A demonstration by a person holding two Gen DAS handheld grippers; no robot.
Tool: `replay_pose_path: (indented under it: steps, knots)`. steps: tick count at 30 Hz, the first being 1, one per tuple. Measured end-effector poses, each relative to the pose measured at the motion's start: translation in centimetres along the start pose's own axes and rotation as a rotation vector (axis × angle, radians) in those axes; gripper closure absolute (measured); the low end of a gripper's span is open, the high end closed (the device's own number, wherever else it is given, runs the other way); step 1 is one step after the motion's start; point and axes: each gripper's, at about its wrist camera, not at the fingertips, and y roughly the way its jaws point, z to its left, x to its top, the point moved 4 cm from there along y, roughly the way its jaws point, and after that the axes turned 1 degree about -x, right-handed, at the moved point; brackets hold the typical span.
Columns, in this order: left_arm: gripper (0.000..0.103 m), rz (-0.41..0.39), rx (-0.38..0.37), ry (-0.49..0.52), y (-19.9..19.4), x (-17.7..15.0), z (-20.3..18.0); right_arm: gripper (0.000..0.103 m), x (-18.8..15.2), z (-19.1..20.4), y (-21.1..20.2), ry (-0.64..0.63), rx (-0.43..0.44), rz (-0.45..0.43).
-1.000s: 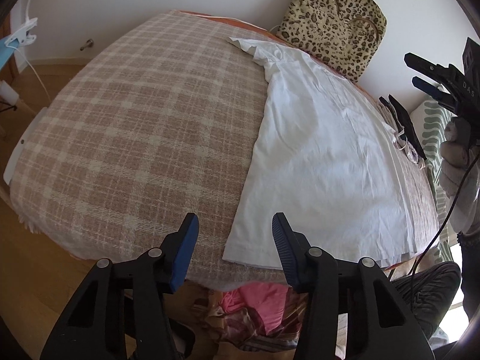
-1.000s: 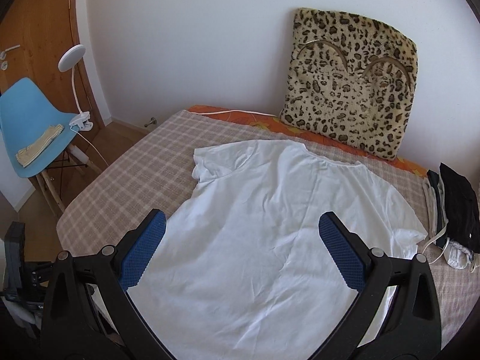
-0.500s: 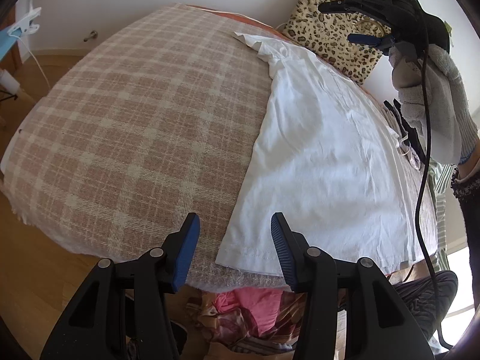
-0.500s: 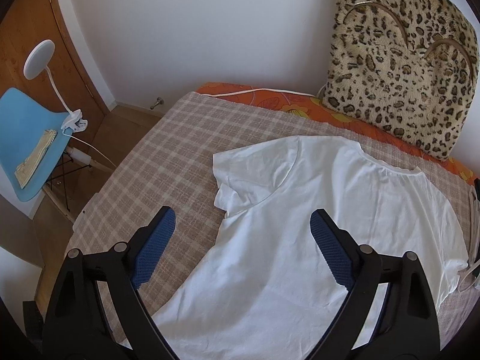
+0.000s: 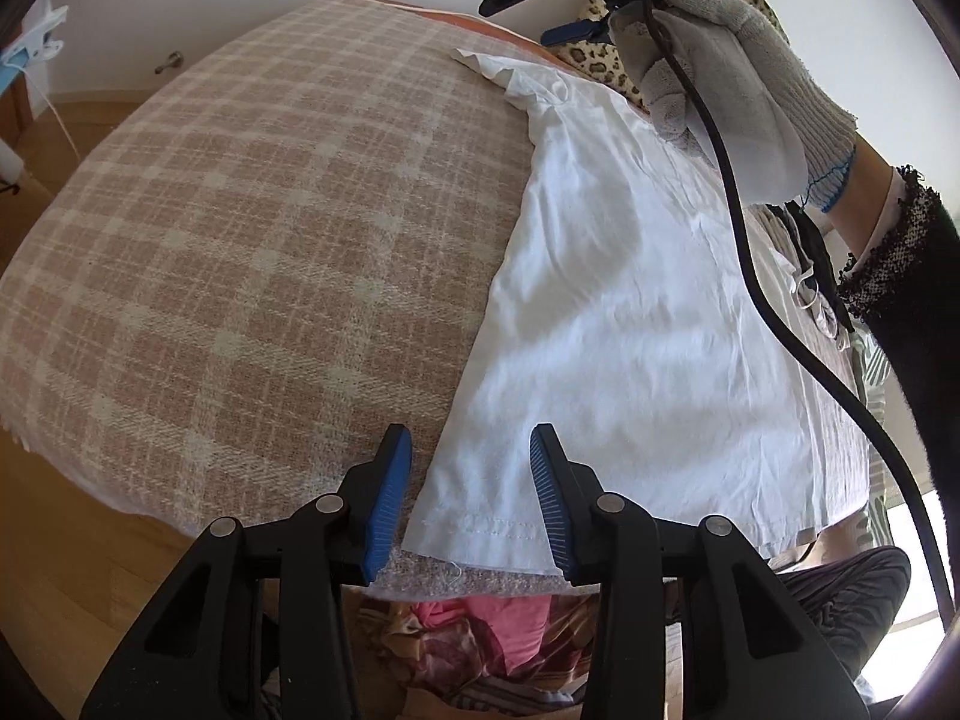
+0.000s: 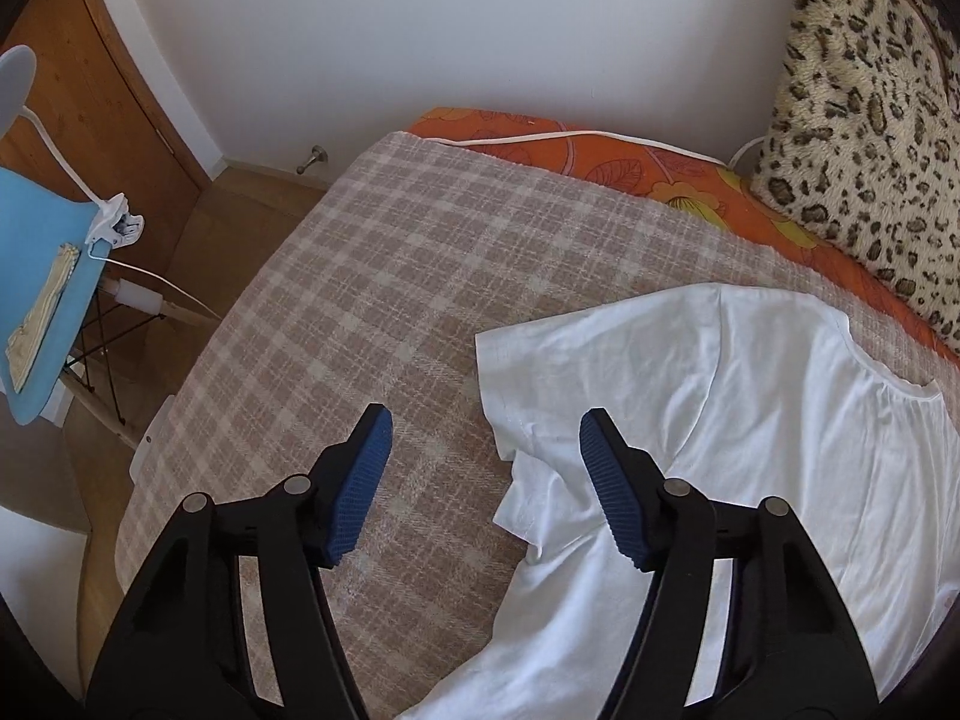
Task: Fold small clothes
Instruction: 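Move the left gripper to the shirt's hem edge while the right gripper reaches its shoulder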
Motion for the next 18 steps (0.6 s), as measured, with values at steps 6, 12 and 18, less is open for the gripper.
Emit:
replay_pose_path:
  steps: [6,12,18]
  knots:
    - [0.065,-0.022,-0.032,0.003,-0.4,-0.3,0.6,0.047,0.6,0.1,4.0,-0.014,-0.063,0.038]
    - [0.065,-0.014,-0.025,0.040,-0.2,-0.4,-0.3,0.047,1.5,-1.0,5.7,0.016,-0.079,0.030]
    - [0.065,-0.008,-0.017,0.055,0.0,-0.2,-0.5,0.047,2.0,-1.4,6.9,-0.012,-0.092,0.033]
